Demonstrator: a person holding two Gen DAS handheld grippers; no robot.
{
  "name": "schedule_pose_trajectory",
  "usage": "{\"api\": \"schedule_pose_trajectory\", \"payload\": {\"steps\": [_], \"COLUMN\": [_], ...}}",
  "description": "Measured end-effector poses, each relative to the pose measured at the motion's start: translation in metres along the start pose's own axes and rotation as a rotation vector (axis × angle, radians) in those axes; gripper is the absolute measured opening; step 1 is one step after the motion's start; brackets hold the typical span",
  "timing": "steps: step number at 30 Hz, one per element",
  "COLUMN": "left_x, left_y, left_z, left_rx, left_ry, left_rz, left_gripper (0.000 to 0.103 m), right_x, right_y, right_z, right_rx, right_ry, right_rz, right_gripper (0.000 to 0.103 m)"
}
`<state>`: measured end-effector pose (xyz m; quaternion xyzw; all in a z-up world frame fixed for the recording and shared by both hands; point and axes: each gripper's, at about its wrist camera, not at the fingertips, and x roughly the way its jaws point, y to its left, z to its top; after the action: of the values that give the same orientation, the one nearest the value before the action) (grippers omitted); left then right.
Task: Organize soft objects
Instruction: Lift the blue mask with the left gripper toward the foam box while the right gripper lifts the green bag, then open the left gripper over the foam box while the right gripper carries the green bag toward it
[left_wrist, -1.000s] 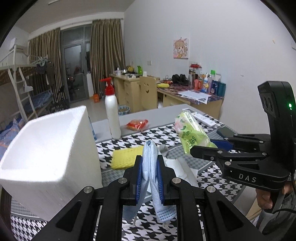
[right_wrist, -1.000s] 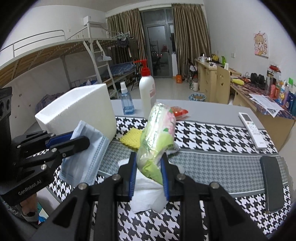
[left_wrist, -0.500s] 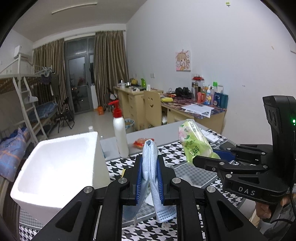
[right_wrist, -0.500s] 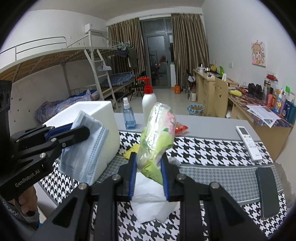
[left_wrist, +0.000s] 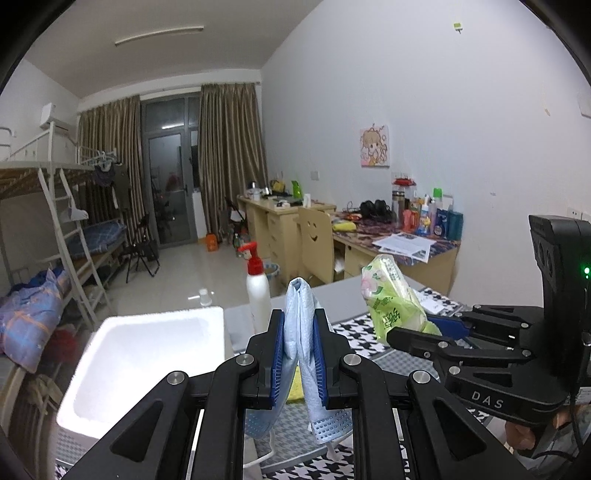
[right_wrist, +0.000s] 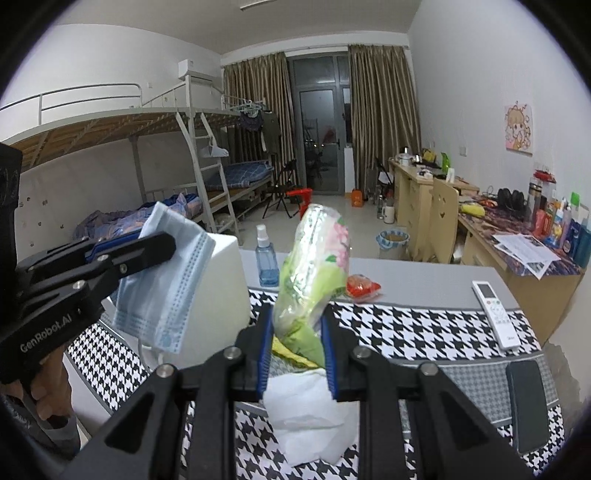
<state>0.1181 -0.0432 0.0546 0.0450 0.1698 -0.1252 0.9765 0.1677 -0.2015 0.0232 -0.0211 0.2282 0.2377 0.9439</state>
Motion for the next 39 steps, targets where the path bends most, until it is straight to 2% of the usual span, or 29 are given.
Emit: {"api": "schedule_pose_trajectory", "payload": {"steps": [23, 39], "left_x": [-0.014, -0.009], "left_y": [0.036, 0.068], "left_z": [0.028, 0.025], "left_rx": [-0.032, -0.076], "left_ry": [-0.091, -0.064], "left_rz": [0.146, 0.288], "left_gripper": [0.016, 0.016], "right_x": [0.005, 0.021], "right_y": [0.029, 0.054], "right_z": [0.023, 0.034], "right_rx": [-0.064, -0.101], "right_ry": [-0.061, -0.059], "right_rz": [0.079, 0.152], "right_gripper": [0.029, 0.029]}}
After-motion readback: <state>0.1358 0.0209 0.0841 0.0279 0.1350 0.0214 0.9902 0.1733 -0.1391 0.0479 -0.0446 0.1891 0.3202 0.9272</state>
